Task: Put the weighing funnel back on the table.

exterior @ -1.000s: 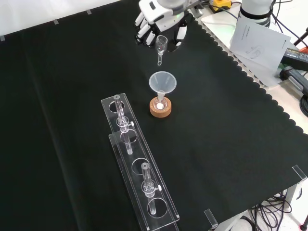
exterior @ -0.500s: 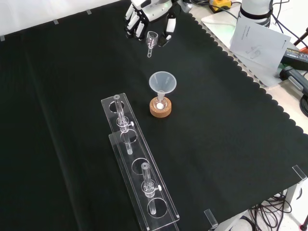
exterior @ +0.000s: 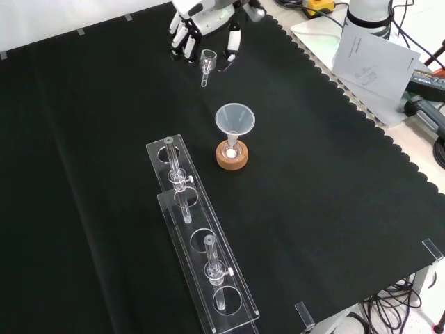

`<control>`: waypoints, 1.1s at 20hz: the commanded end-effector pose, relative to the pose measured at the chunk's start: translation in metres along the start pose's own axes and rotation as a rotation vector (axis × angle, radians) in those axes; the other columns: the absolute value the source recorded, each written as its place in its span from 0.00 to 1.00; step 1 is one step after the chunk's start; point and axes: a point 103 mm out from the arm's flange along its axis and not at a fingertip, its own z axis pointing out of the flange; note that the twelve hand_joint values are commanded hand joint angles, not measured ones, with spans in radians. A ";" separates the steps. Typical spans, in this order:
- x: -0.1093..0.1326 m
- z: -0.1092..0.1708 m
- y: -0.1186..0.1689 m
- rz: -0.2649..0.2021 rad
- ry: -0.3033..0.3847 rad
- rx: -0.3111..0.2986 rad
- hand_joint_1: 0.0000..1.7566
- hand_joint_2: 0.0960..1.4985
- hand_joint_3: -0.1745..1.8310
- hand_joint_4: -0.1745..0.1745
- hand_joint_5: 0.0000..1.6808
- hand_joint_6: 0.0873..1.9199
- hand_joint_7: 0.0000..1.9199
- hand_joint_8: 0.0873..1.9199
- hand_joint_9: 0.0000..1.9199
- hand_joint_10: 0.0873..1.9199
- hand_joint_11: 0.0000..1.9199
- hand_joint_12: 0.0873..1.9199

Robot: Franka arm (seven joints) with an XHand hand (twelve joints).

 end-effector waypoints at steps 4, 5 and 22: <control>-0.005 0.011 0.053 -0.047 -0.014 0.007 0.62 0.41 0.45 1.00 0.68 0.45 0.31 0.31 0.51 0.14 0.40 0.54; -0.005 0.013 0.059 -0.052 -0.014 0.011 0.62 0.41 0.45 1.00 0.68 0.45 0.31 0.31 0.51 0.14 0.40 0.54; 0.011 0.060 0.117 -0.131 0.001 0.058 0.62 0.41 0.45 1.00 0.68 0.45 0.31 0.31 0.51 0.14 0.40 0.54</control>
